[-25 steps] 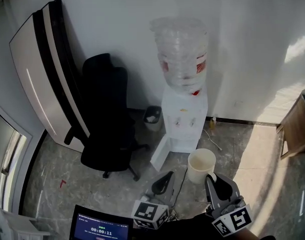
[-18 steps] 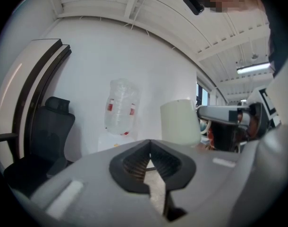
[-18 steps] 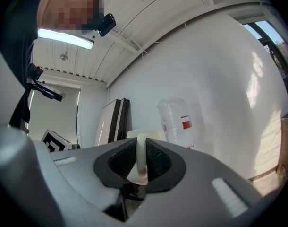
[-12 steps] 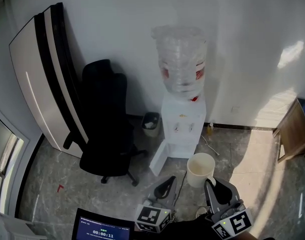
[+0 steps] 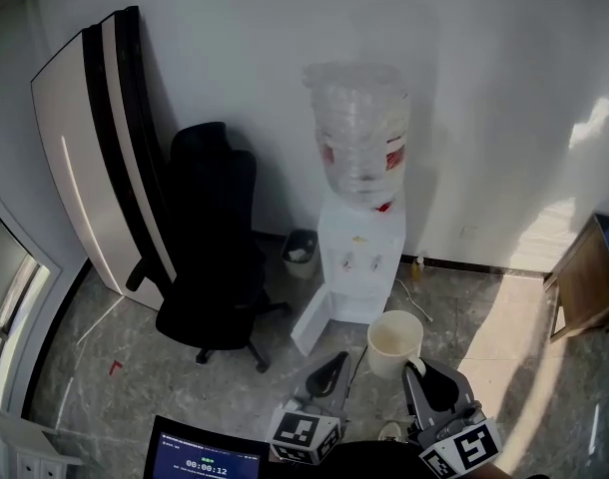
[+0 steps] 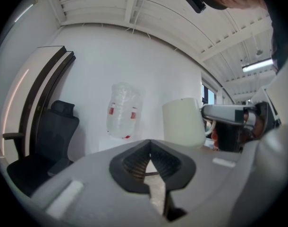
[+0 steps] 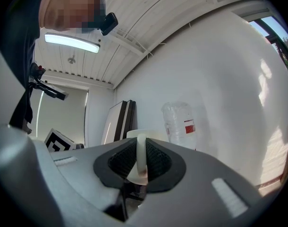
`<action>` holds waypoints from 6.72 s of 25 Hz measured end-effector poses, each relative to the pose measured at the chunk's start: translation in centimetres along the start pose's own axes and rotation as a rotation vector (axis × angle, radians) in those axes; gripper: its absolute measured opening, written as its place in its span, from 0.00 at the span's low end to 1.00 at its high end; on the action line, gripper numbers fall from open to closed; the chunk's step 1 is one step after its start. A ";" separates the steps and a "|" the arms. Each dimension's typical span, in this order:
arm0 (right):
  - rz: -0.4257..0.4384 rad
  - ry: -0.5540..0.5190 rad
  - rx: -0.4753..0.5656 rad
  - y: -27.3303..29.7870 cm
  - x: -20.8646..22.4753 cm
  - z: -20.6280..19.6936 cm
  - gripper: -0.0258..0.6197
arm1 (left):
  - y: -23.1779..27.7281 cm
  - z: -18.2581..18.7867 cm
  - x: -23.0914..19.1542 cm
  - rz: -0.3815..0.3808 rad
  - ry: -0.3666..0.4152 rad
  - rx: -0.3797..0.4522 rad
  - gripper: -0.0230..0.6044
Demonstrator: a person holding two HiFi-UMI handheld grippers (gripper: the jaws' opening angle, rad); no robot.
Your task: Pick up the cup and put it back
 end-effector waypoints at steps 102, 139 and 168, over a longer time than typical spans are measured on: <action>0.075 0.076 -0.049 2.6 14.3 -1.6 0.11 | 5.1 -3.6 3.5 0.246 0.039 -0.003 0.04; 0.550 0.188 -0.365 22.9 23.9 -28.4 0.11 | 14.5 -12.6 -6.5 0.695 -0.022 -0.076 0.04; 0.293 0.040 -0.542 14.4 33.3 -83.7 0.11 | 8.7 -52.3 -14.3 0.565 -0.190 -0.152 0.04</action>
Point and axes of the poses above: the fingertips, and each gripper's own axes: y forward along the fingers, x to its right, z out of its top, the point moved 5 cm from there along -y, backward along the fingers, and after that the axes turned 15 degrees about x, right-handed, at the moved point
